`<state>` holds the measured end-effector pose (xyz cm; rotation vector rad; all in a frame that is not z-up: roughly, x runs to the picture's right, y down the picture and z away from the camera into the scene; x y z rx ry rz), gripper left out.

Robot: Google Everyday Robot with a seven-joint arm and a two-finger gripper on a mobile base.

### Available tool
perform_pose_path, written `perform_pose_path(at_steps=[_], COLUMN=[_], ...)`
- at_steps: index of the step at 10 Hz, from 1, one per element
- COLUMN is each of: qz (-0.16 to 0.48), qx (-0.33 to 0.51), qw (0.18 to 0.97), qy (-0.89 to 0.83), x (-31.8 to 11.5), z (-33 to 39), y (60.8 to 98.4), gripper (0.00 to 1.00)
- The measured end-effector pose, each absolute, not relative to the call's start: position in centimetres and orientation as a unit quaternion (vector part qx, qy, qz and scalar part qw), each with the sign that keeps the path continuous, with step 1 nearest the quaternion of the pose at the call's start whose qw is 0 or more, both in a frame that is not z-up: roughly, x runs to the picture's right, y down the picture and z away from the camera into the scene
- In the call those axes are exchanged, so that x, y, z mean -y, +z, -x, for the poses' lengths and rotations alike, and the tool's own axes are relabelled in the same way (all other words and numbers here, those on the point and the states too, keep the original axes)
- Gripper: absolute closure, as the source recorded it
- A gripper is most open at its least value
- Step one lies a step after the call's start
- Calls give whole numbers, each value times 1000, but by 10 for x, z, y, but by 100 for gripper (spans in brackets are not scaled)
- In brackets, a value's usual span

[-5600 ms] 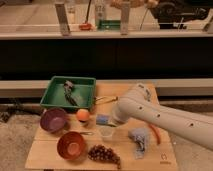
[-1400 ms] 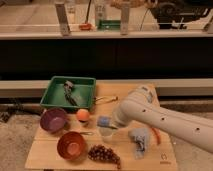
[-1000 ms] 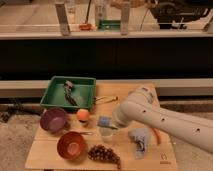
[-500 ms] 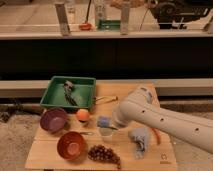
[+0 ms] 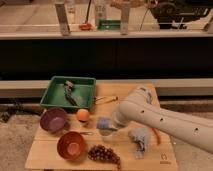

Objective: Place sponge in paper cup

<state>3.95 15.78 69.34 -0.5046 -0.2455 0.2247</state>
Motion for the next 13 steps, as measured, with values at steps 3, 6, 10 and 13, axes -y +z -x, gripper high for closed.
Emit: perform_pose_path(at_steps=[3, 6, 10, 13], qz=[251, 253, 259, 259], qx=[122, 131, 138, 138], qw=[954, 952, 950, 950], qy=[110, 110, 110, 110], x=[-158, -156, -155, -155], z=[-39, -39, -39, -39], y=[694, 694, 694, 694], gripper=[20, 20, 20, 20])
